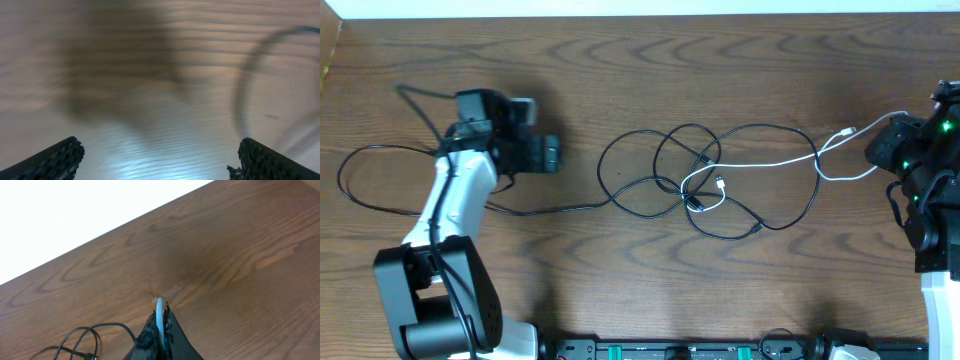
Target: Untangle cables
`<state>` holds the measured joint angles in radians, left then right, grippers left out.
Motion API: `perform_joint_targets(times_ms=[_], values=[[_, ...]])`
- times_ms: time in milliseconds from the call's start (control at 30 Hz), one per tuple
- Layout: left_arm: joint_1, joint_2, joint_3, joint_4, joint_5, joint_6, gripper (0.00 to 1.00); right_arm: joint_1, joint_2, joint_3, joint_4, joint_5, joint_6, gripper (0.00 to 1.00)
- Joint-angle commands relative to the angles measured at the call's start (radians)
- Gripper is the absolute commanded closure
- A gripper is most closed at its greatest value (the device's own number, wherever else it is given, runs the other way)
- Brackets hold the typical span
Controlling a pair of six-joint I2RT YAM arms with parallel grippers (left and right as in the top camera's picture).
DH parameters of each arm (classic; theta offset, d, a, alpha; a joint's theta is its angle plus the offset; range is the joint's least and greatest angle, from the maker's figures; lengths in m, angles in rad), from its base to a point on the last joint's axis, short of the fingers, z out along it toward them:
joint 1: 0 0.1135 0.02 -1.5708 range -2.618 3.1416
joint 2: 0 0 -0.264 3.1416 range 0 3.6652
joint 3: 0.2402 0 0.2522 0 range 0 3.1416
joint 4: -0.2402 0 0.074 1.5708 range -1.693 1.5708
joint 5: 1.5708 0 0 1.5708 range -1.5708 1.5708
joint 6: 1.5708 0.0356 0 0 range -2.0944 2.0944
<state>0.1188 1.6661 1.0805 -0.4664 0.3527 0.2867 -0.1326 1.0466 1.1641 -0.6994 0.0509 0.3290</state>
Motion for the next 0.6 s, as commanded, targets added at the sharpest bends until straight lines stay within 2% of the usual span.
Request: perform_joint_targets(times_ms=[0, 267, 467, 567], values=[[-0.063, 0.003, 0.023, -0.008, 0.155, 0.147, 0.02, -0.004, 0.001, 0.005, 0.0, -0.002, 0.007, 0.99], [-0.229, 0.003, 0.023, -0.119, 0.164, 0.415, 0.02, -0.004, 0.001, 0.005, 0.0, -0.002, 0.007, 0.99], [-0.302, 0.008, 0.023, -0.189, 0.164, 0.635, 0.02, -0.004, 0.001, 0.005, 0.0, -0.002, 0.007, 0.99], [-0.324, 0.021, 0.023, -0.187, 0.164, 0.706, 0.02, -0.004, 0.001, 0.005, 0.0, -0.002, 0.007, 0.99]])
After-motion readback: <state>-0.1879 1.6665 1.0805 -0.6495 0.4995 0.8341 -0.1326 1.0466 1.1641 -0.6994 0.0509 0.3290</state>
